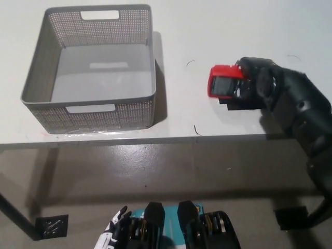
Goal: Use the right hand to pick up a multimeter on the right side and put it into a container on the left side
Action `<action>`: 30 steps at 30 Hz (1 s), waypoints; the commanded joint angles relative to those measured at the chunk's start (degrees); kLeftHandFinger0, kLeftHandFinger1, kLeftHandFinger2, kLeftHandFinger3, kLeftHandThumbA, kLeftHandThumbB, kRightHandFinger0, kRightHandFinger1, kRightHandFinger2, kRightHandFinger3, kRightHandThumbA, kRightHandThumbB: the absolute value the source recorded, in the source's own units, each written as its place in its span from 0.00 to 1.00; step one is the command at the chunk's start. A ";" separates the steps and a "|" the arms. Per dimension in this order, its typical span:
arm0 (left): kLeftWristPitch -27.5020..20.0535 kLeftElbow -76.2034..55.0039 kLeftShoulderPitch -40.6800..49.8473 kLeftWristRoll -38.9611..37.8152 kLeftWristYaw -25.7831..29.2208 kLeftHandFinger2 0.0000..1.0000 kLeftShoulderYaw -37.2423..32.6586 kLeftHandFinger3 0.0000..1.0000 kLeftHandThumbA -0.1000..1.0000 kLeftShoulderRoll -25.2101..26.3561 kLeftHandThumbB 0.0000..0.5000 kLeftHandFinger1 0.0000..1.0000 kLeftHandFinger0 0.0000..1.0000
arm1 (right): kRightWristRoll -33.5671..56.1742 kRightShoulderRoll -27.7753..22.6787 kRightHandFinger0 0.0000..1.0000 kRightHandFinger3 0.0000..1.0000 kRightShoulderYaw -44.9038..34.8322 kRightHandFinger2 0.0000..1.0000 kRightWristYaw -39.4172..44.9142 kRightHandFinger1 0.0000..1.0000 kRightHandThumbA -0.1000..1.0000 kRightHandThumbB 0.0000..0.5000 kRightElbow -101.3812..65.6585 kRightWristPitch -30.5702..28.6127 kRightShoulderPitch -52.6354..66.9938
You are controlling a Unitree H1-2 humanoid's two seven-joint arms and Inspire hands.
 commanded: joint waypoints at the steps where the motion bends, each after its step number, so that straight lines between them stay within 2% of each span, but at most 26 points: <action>1: -2.35 -1.63 -0.74 -1.35 -1.20 1.00 -0.02 1.00 1.00 0.67 0.45 1.00 1.00 | 15.86 0.05 0.00 0.40 -14.78 0.35 -0.03 0.13 0.00 0.31 2.67 0.73 7.17; 3: -2.35 -1.46 -0.56 -1.18 -1.02 1.00 -0.08 1.00 1.00 0.67 0.43 1.00 1.00 | 19.32 0.07 0.00 0.59 -20.25 0.64 0.12 0.25 0.00 0.33 2.70 2.54 7.05; 4: -2.35 -1.32 -0.47 -0.99 -0.83 1.00 -0.08 1.00 1.00 0.67 0.43 1.00 1.00 | 20.11 -0.01 0.00 0.68 -22.00 0.73 0.71 0.31 0.00 0.32 2.71 2.51 7.05; 5: -2.35 -1.36 -0.33 -0.75 -0.69 1.00 -0.15 1.00 1.00 0.71 0.41 1.00 1.00 | 22.11 -0.12 0.02 0.89 -25.12 0.81 1.54 0.38 0.00 0.32 2.71 2.78 7.06; 6: -2.35 -1.23 -0.30 -0.82 -0.75 1.00 -0.20 1.00 1.00 0.70 0.41 1.00 1.00 | 24.43 -0.23 0.00 0.95 -28.33 0.81 2.53 0.37 0.00 0.33 2.77 3.30 7.05; 7: -2.35 -1.11 -0.32 -0.81 -0.75 1.00 -0.23 1.00 1.00 0.71 0.40 1.00 1.00 | 28.31 -0.30 0.00 0.97 -33.43 0.82 2.86 0.31 0.00 0.36 2.87 4.71 6.90; 8: -2.35 -1.11 -0.29 -0.74 -0.63 1.00 -0.20 1.00 1.00 0.66 0.41 1.00 1.00 | 31.65 -0.31 0.00 0.89 -37.73 0.77 2.93 0.22 0.00 0.38 2.93 5.98 6.67; 9: -2.35 -1.12 -0.23 -0.77 -0.59 1.00 -0.22 1.00 1.00 0.60 0.41 1.00 1.00 | 35.04 -0.30 0.00 0.80 -42.16 0.73 3.52 0.18 0.00 0.37 2.89 6.43 6.57; 11: -2.35 -0.99 -0.29 -0.89 -0.57 1.00 -0.13 1.00 1.00 0.47 0.41 1.00 1.00 | 39.08 -0.39 0.00 0.92 -48.19 0.73 5.13 0.13 0.00 0.31 2.99 7.82 6.29; 12: -2.35 -1.00 -0.33 -0.94 -0.61 1.00 -0.11 1.00 1.00 0.47 0.41 1.00 1.00 | 41.47 -0.37 0.00 1.00 -51.63 0.63 6.38 0.07 0.00 0.30 3.02 8.70 5.91; 13: -2.35 -1.03 -0.34 -0.93 -0.60 1.00 -0.09 1.00 1.00 0.47 0.41 1.00 1.00 | 41.78 -0.37 0.00 0.81 -52.85 0.59 7.34 0.02 0.00 0.30 2.99 8.67 5.78; 15: -2.35 -1.15 -0.34 -0.83 -0.49 1.00 -0.08 1.00 1.00 0.50 0.41 1.00 1.00 | 45.37 -0.15 0.00 0.62 -57.77 0.47 9.48 0.00 0.00 0.40 2.74 8.02 5.36; 16: -2.35 -1.02 -0.45 -0.46 -0.19 1.00 -0.08 1.00 1.00 0.66 0.41 1.00 1.00 | 47.57 0.12 0.00 0.68 -61.40 0.44 10.21 0.00 0.00 0.41 2.60 8.45 4.79; 18: -2.35 -0.90 -0.50 -0.46 -0.22 1.00 -0.12 1.00 1.00 0.65 0.42 1.00 1.00 | 49.68 0.14 0.00 0.63 -65.18 0.47 11.50 0.00 0.00 0.38 2.58 9.91 4.23; 19: -2.35 -0.82 -0.47 -0.51 -0.23 1.00 -0.13 1.00 1.00 0.60 0.40 1.00 1.00 | 51.09 0.31 0.00 0.70 -67.22 0.50 11.31 0.00 0.00 0.38 2.45 10.37 3.79; 21: -2.35 -0.81 -0.29 -0.69 -0.40 1.00 -0.11 1.00 1.00 0.61 0.40 1.00 1.00 | 53.30 0.63 0.00 0.57 -71.45 0.58 12.16 0.02 0.00 0.30 2.14 11.30 2.88; 22: -2.35 -0.80 -0.28 -0.71 -0.41 1.00 -0.10 1.00 1.00 0.62 0.40 1.00 1.00 | 53.09 0.66 0.00 0.49 -71.91 0.58 12.23 0.03 0.00 0.35 2.12 11.37 2.82; 23: -2.35 -0.83 -0.27 -0.73 -0.42 1.00 -0.10 1.00 1.00 0.65 0.39 1.00 1.00 | 53.53 0.90 0.00 0.42 -73.20 0.57 11.91 0.00 0.00 0.31 1.74 10.91 2.35; 24: -2.35 -0.85 -0.33 -0.74 -0.43 1.00 -0.09 1.00 1.00 0.71 0.38 1.00 1.00 | 54.08 1.09 0.00 0.48 -74.36 0.58 11.83 0.02 0.00 0.30 1.52 10.76 1.96; 25: -2.35 -0.91 -0.32 -0.70 -0.43 1.00 -0.06 1.00 1.00 0.84 0.38 1.00 1.00 | 55.28 1.37 0.00 0.90 -76.44 0.59 11.64 0.02 0.00 0.24 1.32 11.50 1.27; 26: -2.35 -0.95 -0.26 -0.53 -0.31 1.00 -0.07 1.00 1.00 0.85 0.38 1.00 1.00 | 56.96 1.65 0.00 0.90 -78.65 0.60 12.61 0.05 0.00 0.19 1.07 12.78 0.59; 27: -2.35 -0.90 -0.30 -0.50 -0.22 1.00 -0.04 1.00 1.00 0.83 0.37 1.00 1.00 | 57.07 1.77 0.00 0.83 -79.22 0.60 13.14 0.11 0.00 0.16 1.02 12.84 0.43; 28: -2.35 -0.87 -0.19 -0.50 -0.26 1.00 -0.07 1.00 1.00 0.85 0.37 1.00 1.00 | 57.10 2.20 0.00 0.83 -80.08 0.58 13.32 0.12 0.00 0.20 0.66 12.51 -0.01; 29: -2.35 -0.90 -0.06 -0.41 -0.23 1.00 -0.12 1.00 1.00 0.79 0.36 1.00 1.00 | 57.33 2.56 0.00 0.74 -80.79 0.58 13.43 0.11 0.00 0.25 0.36 12.52 -0.42; 30: -2.35 -0.83 -0.02 -0.24 -0.04 1.00 -0.20 1.00 1.00 0.68 0.36 1.00 1.00 | 57.58 2.99 0.00 0.71 -81.53 0.57 13.67 0.11 0.00 0.25 0.05 12.28 -0.86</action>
